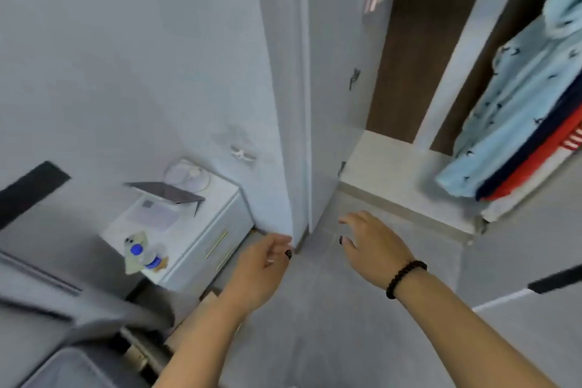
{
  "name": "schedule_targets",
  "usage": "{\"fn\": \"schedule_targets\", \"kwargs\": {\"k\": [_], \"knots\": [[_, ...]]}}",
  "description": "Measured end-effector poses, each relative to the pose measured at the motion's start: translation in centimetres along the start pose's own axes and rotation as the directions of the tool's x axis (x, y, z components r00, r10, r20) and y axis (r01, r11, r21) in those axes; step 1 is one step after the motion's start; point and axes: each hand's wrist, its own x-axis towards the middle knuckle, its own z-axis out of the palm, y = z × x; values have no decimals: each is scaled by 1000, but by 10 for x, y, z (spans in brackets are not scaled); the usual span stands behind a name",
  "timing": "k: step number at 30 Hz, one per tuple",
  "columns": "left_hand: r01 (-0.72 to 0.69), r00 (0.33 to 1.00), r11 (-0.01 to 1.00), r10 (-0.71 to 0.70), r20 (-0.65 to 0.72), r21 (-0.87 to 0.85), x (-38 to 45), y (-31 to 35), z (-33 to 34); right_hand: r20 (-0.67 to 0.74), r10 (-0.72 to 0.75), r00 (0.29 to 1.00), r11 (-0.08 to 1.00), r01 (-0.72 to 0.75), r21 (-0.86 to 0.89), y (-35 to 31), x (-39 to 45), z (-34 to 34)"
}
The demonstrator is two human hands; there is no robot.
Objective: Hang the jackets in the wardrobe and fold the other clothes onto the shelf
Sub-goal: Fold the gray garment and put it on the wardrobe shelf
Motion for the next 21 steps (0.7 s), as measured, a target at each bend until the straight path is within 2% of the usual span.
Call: {"fn": "schedule_targets", "kwargs": {"k": [4,7,13,21], "knots": [[125,977,989,-137,-162,-78,-15,-48,-53,145,-177,973,984,177,15,-66,50,38],[179,927,976,-210,-311,-127,-27,-75,-80,261,-296,919,953,301,23,-104,82,63],[234,740,894,-419,-526,-382,-66,-125,-102,464,-478,746,847,531,18,-179,120,113],[191,513,737,-638,-574,-648,-131,-241,-133,647,-549,528,717,696,40,-275,101,214]]}}
